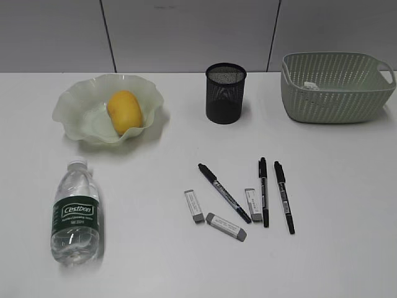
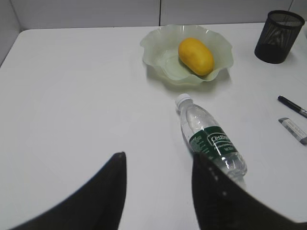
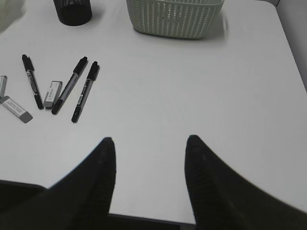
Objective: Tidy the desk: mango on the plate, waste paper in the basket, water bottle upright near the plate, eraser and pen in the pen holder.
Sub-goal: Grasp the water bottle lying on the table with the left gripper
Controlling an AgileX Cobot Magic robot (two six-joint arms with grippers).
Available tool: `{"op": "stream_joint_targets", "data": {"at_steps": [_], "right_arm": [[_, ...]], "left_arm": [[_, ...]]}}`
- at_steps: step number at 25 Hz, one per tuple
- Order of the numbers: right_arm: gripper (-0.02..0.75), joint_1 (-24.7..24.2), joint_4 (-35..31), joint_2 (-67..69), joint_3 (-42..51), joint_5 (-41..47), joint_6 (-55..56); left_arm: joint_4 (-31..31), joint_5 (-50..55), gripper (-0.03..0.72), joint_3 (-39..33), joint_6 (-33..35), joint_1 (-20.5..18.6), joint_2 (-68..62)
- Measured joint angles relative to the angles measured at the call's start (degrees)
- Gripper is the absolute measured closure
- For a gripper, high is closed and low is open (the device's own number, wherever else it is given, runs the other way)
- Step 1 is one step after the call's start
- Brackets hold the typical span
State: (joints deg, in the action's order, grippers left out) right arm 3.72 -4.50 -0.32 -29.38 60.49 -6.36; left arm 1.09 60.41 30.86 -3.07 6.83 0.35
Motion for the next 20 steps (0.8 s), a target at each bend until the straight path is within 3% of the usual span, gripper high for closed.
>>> {"op": "stream_joint_targets", "data": {"at_steps": [7, 13, 20], "right_arm": [[0.355, 0.0, -0.32, 0.01, 0.12, -0.72, -0.01], [0.379, 0.0, -0.32, 0.01, 0.12, -0.72, -0.01], [0.402, 0.0, -0.32, 0.01, 0.18, -0.72, 0.04]], "left_arm": [[1.12, -0.55, 0.181, 3.68, 0.0, 0.0, -12.72], [7.6, -5.32, 0.162, 8.7, 0.17, 0.0, -40.29], [7.92, -9.09, 0.167, 16.11, -1.38, 2.2, -68.15]]}}
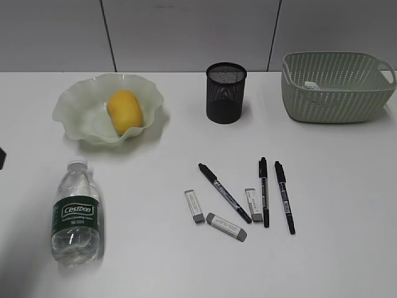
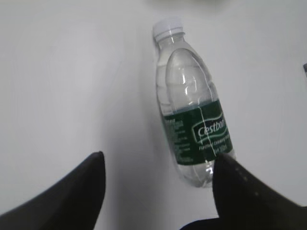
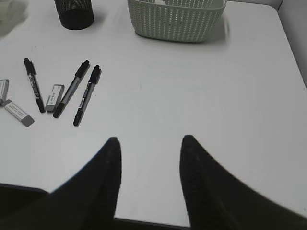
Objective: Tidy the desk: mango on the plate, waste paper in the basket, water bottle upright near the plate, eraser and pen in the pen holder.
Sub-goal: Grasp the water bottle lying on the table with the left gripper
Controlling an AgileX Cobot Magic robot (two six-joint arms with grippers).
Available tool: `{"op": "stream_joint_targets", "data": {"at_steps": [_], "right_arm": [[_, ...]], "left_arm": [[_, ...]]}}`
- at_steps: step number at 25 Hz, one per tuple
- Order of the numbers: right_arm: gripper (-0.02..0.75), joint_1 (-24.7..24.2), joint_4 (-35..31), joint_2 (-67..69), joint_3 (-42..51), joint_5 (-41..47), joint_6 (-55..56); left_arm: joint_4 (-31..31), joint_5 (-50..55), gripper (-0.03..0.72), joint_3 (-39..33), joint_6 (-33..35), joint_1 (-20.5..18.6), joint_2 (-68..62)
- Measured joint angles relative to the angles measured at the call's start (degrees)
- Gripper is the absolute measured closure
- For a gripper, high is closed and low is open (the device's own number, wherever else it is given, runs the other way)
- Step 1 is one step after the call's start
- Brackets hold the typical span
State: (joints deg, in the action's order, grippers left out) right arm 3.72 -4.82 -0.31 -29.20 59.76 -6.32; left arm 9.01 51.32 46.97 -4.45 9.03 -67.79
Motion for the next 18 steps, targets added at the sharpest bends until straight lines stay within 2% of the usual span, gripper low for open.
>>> {"op": "stream_joint_targets", "data": {"at_steps": [7, 11, 14, 18], "right_arm": [[0.407, 0.0, 0.0, 0.0, 0.0, -0.01, 0.0], [0.407, 0.0, 0.0, 0.0, 0.0, -0.01, 0.0], [0.407, 0.0, 0.0, 0.0, 0.0, -0.06, 0.0], [0.408, 0.0, 0.0, 0.0, 0.0, -0.06, 0.0]], "left_arm": [[-7.2, -6.36, 0.167, 6.15, -13.92, 8.28, -18.79], [-8.23, -6.96, 0.167, 11.06, -19.69, 10.91, -28.72], [-9.01, -7.11, 0.167, 15.36, -21.64, 12.95, -33.93], [-13.74, -4.93, 0.151, 20.48, -25.67, 14.62, -38.17]]}}
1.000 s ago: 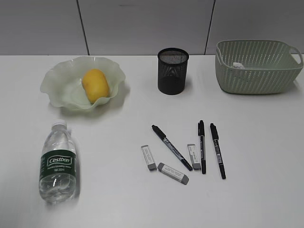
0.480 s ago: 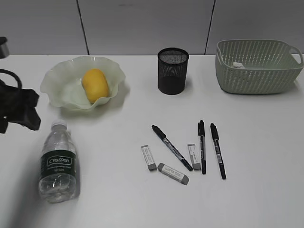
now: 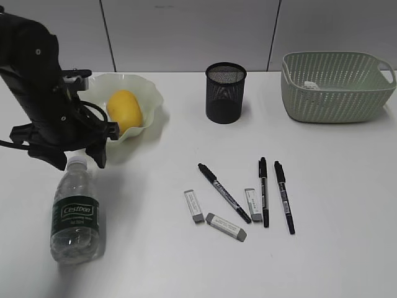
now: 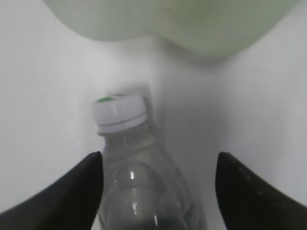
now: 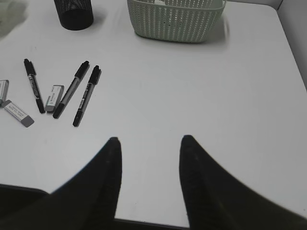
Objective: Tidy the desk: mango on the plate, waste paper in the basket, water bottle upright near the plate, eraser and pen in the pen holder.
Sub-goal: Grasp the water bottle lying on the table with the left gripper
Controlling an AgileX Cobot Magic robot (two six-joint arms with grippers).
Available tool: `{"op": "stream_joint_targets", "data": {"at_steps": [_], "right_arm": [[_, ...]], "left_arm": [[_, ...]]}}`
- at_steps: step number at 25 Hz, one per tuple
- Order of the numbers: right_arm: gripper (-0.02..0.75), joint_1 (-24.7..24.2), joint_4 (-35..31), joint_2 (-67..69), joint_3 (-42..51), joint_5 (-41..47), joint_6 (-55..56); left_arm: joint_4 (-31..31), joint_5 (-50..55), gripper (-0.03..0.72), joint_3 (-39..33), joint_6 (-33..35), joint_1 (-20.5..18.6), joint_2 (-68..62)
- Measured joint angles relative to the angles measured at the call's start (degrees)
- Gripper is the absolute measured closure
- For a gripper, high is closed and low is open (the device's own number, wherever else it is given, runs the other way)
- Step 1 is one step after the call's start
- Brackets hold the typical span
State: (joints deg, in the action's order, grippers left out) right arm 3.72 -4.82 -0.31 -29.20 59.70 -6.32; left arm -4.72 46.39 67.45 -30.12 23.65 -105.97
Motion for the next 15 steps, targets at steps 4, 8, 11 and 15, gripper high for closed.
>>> {"op": "stream_joint_targets", "data": {"at_steps": [4, 8, 11, 15], "right_arm": [[0.408, 0.0, -0.01, 0.0, 0.0, -0.05, 0.0], [0.408, 0.0, -0.06, 0.0, 0.0, -0.05, 0.0], [0.408, 0.0, -0.06, 0.0, 0.0, -0.05, 0.0], [0.408, 0.0, -0.06, 0.0, 0.0, -0.05, 0.0]], "left_arm": [[-3.27, 1.7, 0.093, 1.77, -2.22, 0.13, -1.48], [-5.61, 2.43, 0.079, 2.08, -5.65, 0.13, -2.22], [-5.76, 2.43, 0.079, 2.08, -6.43, 0.13, -3.81], [-4.85, 2.32, 0.101, 2.08, -6.62, 0.13, -6.2]]}}
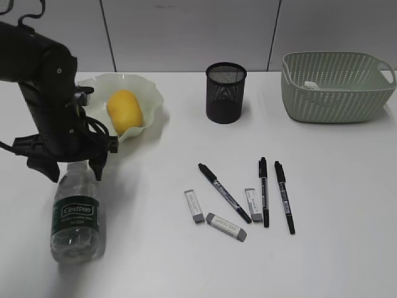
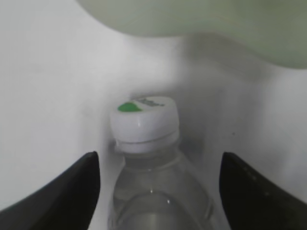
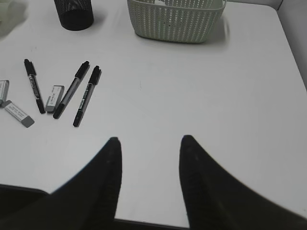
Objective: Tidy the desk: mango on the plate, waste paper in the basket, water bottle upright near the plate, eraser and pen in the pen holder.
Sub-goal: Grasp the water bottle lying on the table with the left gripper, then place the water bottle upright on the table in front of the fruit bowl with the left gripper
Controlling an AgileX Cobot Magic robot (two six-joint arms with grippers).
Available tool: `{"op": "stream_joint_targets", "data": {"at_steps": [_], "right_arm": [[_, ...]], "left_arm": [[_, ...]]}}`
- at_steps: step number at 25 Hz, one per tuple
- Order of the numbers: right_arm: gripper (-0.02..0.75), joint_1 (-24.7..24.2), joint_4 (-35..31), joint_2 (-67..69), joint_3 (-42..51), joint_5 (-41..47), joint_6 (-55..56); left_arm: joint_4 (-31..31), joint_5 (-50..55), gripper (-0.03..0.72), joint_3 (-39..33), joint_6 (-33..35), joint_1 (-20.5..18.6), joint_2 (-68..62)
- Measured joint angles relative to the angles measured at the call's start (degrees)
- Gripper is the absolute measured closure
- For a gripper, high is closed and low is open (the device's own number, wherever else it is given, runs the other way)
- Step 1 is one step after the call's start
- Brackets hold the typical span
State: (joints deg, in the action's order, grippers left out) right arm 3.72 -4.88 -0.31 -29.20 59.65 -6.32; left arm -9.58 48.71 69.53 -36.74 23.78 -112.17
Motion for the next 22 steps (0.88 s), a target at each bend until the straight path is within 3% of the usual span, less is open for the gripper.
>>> {"op": "stream_joint_targets", "data": {"at_steps": [3, 6, 11, 16, 19, 22], "right_arm": [[0.408, 0.0, 0.0, 0.0, 0.0, 0.0, 0.0], [0.409, 0.0, 0.0, 0.0, 0.0, 0.0, 0.0], [0.409, 0.0, 0.0, 0.0, 0.0, 0.0, 0.0], [0.42, 0.0, 0.0, 0.0, 0.0, 0.0, 0.0], [0.435, 0.0, 0.0, 0.0, 0.0, -0.05, 0.0], [0.444, 0.0, 0.0, 0.0, 0.0, -0.05, 0.0]], "left_arm": [[0.27, -1.05, 0.188, 0.0, 0.0, 0.0, -0.9], [0.35, -2.53, 0.375, 0.0, 0.06, 0.0, -0.89], [-0.42, -3.63, 0.377, -0.35, 0.24, 0.0, 0.32], [-5.13, -6.61, 0.377, -5.11, 0.24, 0.0, 10.65], [-9.63, -15.47, 0.377, -13.49, 0.3, 0.0, 21.27], [-16.03, -32.81, 0.377, -23.7, 0.35, -0.21, 32.02]]}}
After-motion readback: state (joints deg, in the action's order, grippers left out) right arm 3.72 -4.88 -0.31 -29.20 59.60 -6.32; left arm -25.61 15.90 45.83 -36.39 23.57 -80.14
